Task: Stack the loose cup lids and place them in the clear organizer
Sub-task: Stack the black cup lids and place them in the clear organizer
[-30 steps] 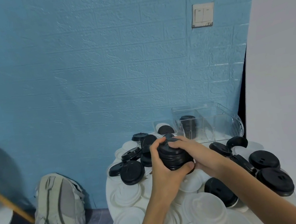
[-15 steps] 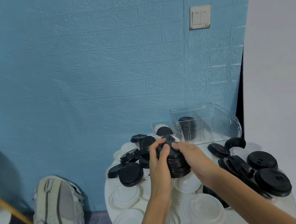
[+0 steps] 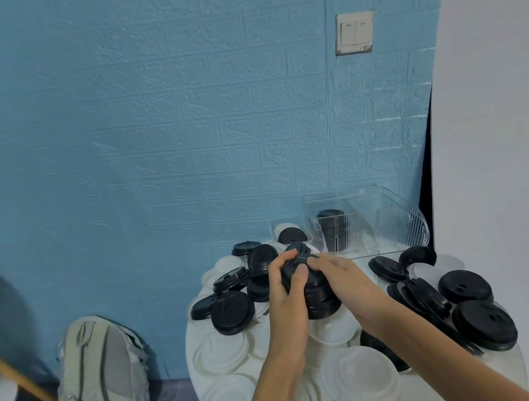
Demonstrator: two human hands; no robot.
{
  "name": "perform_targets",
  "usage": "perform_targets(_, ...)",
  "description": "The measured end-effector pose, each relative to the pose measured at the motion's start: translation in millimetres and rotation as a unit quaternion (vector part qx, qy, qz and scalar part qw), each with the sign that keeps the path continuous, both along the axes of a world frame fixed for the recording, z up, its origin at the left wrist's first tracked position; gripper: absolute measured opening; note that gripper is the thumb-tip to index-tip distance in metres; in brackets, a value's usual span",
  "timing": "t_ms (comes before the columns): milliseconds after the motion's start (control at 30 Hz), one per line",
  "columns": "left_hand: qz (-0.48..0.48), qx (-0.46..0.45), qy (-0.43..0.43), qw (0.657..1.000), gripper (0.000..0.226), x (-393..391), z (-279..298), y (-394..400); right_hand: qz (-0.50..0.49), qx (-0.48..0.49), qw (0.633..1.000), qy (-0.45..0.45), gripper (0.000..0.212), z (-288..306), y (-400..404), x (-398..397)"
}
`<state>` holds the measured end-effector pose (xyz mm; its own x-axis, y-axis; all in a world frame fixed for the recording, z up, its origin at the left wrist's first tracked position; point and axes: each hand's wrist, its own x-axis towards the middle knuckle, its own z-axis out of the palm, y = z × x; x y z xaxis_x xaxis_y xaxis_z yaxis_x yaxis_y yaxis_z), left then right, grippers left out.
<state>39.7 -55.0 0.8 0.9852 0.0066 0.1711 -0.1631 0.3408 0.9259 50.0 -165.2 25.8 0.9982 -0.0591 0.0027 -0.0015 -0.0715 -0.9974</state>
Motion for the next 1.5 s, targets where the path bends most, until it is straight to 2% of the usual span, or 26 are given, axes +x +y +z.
perform_targets(67,-0.026,0.018,-0.013,0.999,0.036,0,-2,3,0.007,0.003,1.000,0.012,0.028,1,-3,0)
perform_targets(200,-0.060,0.058,-0.035,0.996,0.080,2,-8,9,0.051,0.075,0.995,0.044,0.045,6,-9,0)
perform_targets(333,-0.043,0.097,-0.059,0.993,0.090,1,-8,10,0.124,0.057,0.990,0.036,0.056,12,-19,-4)
perform_targets(467,-0.034,0.106,-0.077,0.991,0.089,-1,-6,9,0.155,-0.061,0.986,0.028,0.048,13,-44,-9)
perform_targets(600,-0.014,0.105,-0.077,0.991,0.089,2,-11,11,0.082,-0.294,0.952,-0.024,0.021,3,-82,-15)
perform_targets(633,-0.011,0.105,-0.077,0.991,0.089,2,-11,11,0.087,-0.334,0.938,-0.030,0.022,0,-92,-19)
perform_targets(767,-0.014,0.106,-0.077,0.991,0.089,1,-10,11,0.154,-0.454,0.877,-0.005,0.045,-3,-117,-36)
perform_targets(933,-0.024,0.115,-0.079,0.990,0.088,-2,-12,9,0.193,-0.567,0.801,-0.006,0.087,-2,-121,-47)
perform_targets(1033,-0.025,0.119,-0.080,0.989,0.088,-2,-12,9,0.208,-0.599,0.774,0.002,0.097,-6,-116,-45)
perform_targets(1100,-0.024,0.120,-0.079,0.989,0.088,-2,-13,9,0.216,-0.614,0.759,-0.003,0.095,-9,-113,-44)
perform_targets(1200,-0.023,0.114,-0.073,0.990,0.088,-2,-13,11,0.207,-0.606,0.768,0.004,0.085,-10,-109,-40)
perform_targets(1300,-0.021,0.114,-0.069,0.991,0.089,-1,-14,12,0.207,-0.615,0.761,0.003,0.081,-8,-106,-38)
perform_targets(1500,-0.015,0.117,-0.068,0.991,0.089,-1,-14,11,0.160,-0.581,0.798,0.005,0.066,12,-104,-31)
